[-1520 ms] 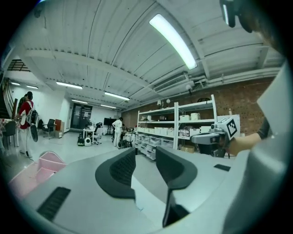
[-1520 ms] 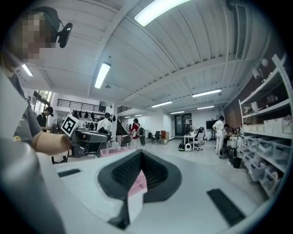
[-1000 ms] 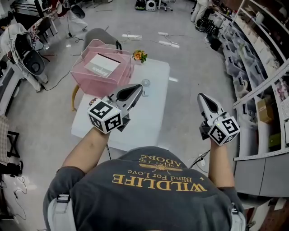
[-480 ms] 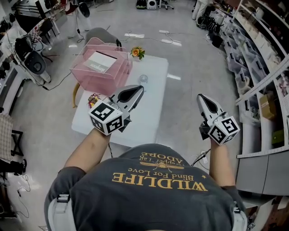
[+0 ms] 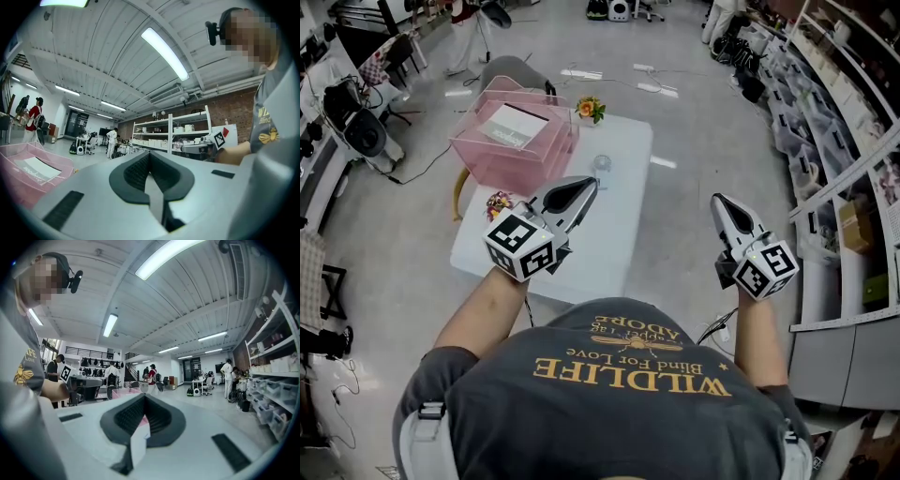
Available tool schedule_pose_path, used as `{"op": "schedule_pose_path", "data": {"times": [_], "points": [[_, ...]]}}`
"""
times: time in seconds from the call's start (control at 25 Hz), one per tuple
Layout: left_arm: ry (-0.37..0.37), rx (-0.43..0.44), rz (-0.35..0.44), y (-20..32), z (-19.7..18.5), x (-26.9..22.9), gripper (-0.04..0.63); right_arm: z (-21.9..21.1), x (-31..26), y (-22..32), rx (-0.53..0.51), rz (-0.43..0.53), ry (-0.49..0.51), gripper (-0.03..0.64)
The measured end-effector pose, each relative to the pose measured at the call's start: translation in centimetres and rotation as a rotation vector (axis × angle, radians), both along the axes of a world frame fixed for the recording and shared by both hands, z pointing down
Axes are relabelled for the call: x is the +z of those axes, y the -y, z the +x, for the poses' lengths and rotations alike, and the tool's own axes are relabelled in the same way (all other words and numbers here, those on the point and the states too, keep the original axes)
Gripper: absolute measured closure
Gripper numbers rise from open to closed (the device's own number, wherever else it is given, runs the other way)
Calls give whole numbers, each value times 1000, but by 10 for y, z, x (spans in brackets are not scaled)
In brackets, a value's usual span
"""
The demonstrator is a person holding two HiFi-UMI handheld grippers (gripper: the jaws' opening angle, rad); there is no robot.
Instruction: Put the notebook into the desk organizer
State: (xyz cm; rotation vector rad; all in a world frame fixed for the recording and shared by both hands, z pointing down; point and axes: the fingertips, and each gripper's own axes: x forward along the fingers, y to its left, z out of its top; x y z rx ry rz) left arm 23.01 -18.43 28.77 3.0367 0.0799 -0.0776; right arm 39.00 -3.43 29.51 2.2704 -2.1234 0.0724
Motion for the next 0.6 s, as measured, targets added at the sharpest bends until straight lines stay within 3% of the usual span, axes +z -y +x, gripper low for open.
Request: {"op": "schedule_pose_path", "data": {"times": [0.6], "points": [[2,5,12,-1,0,0,594,1,0,2,8,-18,-23,618]]}}
